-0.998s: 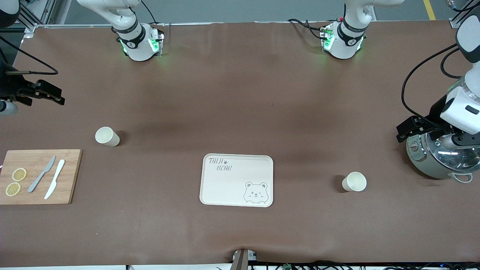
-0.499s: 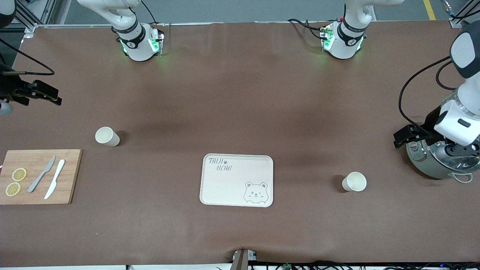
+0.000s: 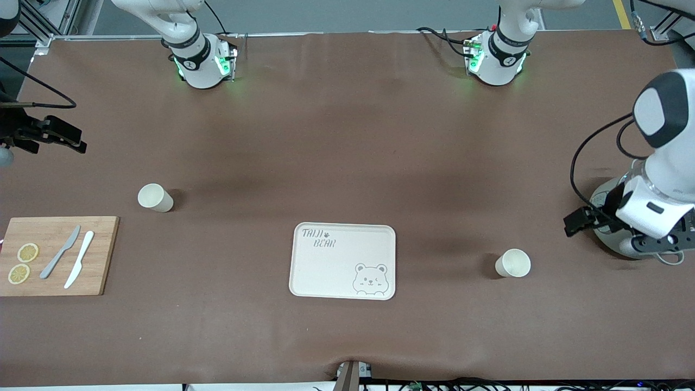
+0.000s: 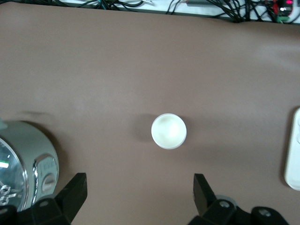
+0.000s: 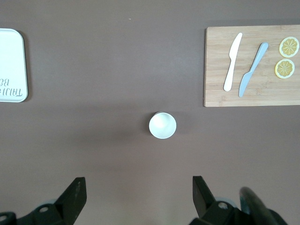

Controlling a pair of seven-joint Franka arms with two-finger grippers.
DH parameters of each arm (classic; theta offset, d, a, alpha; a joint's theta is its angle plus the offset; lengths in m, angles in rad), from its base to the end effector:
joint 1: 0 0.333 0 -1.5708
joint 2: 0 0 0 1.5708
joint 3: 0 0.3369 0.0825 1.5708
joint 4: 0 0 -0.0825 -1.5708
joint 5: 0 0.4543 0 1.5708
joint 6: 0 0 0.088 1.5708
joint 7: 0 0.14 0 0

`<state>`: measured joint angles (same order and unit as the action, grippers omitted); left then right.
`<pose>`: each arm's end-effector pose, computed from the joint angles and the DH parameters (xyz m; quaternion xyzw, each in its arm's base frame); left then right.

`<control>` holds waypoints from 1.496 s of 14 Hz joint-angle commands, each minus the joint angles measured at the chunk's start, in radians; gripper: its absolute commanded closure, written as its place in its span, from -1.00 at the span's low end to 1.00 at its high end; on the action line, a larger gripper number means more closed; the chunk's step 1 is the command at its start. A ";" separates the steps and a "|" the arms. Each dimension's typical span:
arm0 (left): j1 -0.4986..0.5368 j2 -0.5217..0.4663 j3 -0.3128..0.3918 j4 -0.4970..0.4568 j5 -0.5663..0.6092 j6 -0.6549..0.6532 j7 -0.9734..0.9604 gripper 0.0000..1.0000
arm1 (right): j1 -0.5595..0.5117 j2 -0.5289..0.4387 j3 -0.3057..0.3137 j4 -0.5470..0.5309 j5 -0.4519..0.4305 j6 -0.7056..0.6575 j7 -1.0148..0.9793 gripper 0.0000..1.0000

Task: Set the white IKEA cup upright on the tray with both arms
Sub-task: 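Move the left gripper over the white paper cup beside the pot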

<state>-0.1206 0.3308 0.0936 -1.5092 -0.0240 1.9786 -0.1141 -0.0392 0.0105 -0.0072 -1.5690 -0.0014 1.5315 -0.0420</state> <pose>0.7531 -0.0302 0.4580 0.9966 0.0438 0.0701 0.0013 0.6215 -0.0290 0.6035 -0.9997 0.0022 0.0240 0.0003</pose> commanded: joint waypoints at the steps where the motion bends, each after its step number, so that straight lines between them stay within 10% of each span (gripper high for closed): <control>1: 0.050 0.071 -0.005 0.009 -0.106 0.031 0.063 -1.00 | -0.008 0.025 0.006 0.020 -0.019 0.001 -0.009 -1.00; 21: 0.019 0.287 -0.008 -0.003 -0.099 0.198 0.083 -1.00 | -0.010 0.127 0.006 0.057 -0.002 0.009 -0.004 -1.00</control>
<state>-0.1023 0.6096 0.0850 -1.5136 -0.1368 2.1582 -0.0315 -0.0403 0.1127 -0.0078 -1.5386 -0.0012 1.5535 -0.0420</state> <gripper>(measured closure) 0.000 0.000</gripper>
